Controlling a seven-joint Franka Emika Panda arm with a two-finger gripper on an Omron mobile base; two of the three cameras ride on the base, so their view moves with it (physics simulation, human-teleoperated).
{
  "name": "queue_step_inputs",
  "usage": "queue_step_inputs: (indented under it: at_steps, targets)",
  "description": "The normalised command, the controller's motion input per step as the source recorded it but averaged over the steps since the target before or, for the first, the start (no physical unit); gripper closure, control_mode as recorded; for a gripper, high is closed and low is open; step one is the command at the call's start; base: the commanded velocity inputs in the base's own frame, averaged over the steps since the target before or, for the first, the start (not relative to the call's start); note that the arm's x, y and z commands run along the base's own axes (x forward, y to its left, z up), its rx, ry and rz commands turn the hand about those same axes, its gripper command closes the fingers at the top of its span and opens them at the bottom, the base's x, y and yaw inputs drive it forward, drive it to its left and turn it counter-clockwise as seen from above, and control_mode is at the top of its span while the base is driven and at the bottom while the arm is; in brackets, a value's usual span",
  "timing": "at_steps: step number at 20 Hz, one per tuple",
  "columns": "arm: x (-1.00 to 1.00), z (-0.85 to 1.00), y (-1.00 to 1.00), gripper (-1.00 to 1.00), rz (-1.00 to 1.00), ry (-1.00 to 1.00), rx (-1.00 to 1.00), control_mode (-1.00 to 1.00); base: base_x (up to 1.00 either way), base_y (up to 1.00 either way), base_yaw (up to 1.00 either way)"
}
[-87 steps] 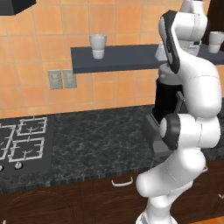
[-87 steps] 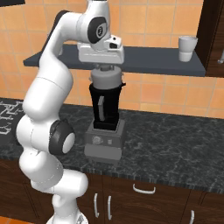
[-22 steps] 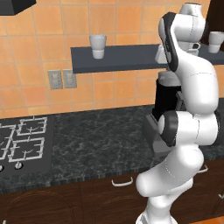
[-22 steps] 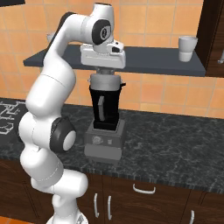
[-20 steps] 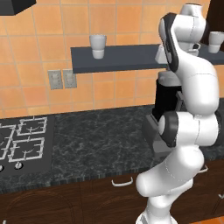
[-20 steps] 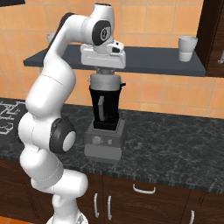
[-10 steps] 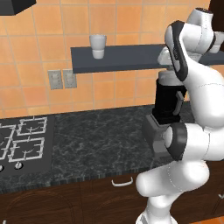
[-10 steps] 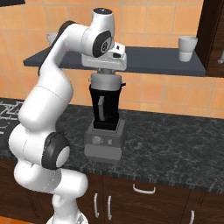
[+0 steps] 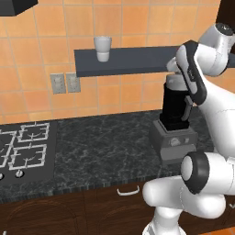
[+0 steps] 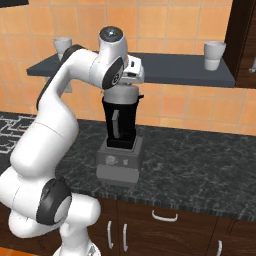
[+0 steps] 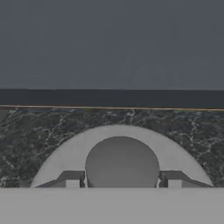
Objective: Close the lid blender by securely placing the lid on top.
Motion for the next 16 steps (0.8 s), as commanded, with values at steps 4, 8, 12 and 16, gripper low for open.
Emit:
queue_step_inputs:
  at_steps: [4,8,12,16]
  targets:
    - [0.03,0.23,0.00,1.00,0.00,-0.28,0.03,-1.00,0.00,0.00,0.00]
    - [0.00,0.28,0.00,1.00,0.00,-0.27,0.03,-1.00,0.00,0.00,0.00]
    - [0.00,0.43,0.00,1.00,0.00,-0.25,0.02,-1.00,0.00,0.00,0.00]
    - [0.00,0.63,0.00,1.00,0.00,-0.17,0.00,-1.00,0.00,0.00,0.00]
